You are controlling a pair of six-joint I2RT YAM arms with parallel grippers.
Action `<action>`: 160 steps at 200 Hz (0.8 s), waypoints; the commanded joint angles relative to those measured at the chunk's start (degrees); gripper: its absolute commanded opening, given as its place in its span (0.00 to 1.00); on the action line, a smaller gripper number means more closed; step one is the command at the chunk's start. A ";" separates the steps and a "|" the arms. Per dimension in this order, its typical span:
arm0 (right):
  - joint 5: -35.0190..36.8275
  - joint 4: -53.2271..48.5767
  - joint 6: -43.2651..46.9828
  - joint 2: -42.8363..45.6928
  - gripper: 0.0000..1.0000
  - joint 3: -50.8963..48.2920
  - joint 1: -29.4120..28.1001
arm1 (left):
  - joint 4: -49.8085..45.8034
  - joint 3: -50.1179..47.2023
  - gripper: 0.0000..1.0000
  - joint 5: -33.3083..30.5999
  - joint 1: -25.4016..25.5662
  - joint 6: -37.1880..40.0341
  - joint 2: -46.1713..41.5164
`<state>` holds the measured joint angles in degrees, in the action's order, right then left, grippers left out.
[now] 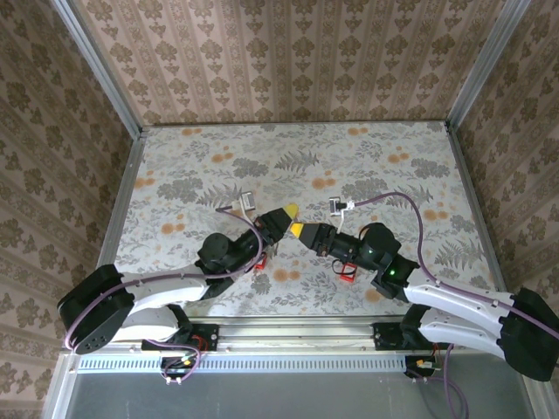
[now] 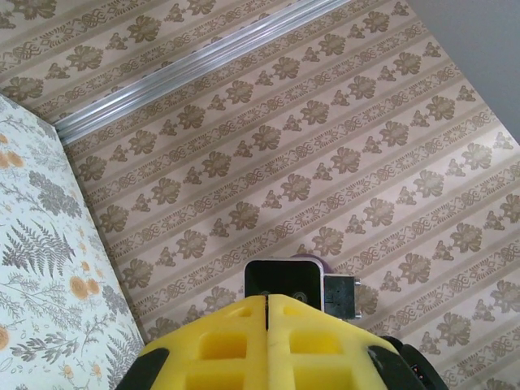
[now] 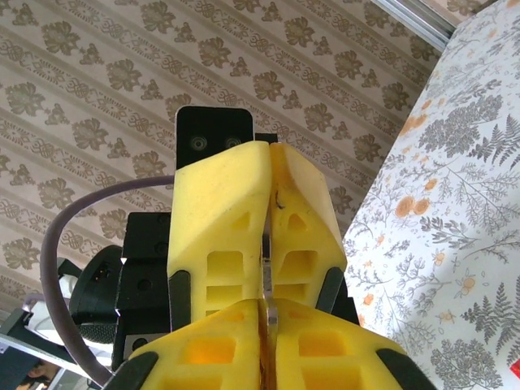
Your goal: Unlock with the key
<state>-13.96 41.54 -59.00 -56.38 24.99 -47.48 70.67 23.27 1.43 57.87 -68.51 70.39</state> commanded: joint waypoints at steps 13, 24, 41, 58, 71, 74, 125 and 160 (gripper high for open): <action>0.51 -2.37 1.44 3.04 0.01 1.01 0.11 | 2.72 -1.18 0.00 -2.10 0.91 2.11 -1.06; 0.75 -4.75 2.14 4.25 0.00 1.34 0.15 | 2.63 -1.59 0.00 -2.51 0.97 2.24 -1.21; 1.20 -12.37 4.10 7.21 0.00 2.77 0.37 | 1.86 -2.92 0.25 -4.10 0.93 2.35 -2.01; 2.76 -24.54 7.15 12.03 0.00 4.77 0.46 | -3.38 -4.27 0.46 -5.88 0.55 2.54 -5.51; 5.49 -37.11 10.02 16.31 0.00 6.89 0.46 | -11.93 -3.83 0.68 -5.91 -0.16 4.26 -10.44; 6.60 -41.21 10.73 17.54 0.00 7.74 0.44 | -14.15 -3.62 0.69 -5.91 -0.20 4.86 -11.88; 29.70 -92.36 8.73 18.23 0.00 18.75 0.73 | -66.40 10.90 0.93 -5.21 -3.43 23.90 -28.60; 33.80 -94.73 1.94 7.30 0.00 14.83 -0.89 | -74.53 13.05 1.00 -1.51 -5.27 27.36 -29.03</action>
<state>11.03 -40.14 -51.96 -42.68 42.92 -47.07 12.14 35.24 -3.01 53.41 -48.07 40.69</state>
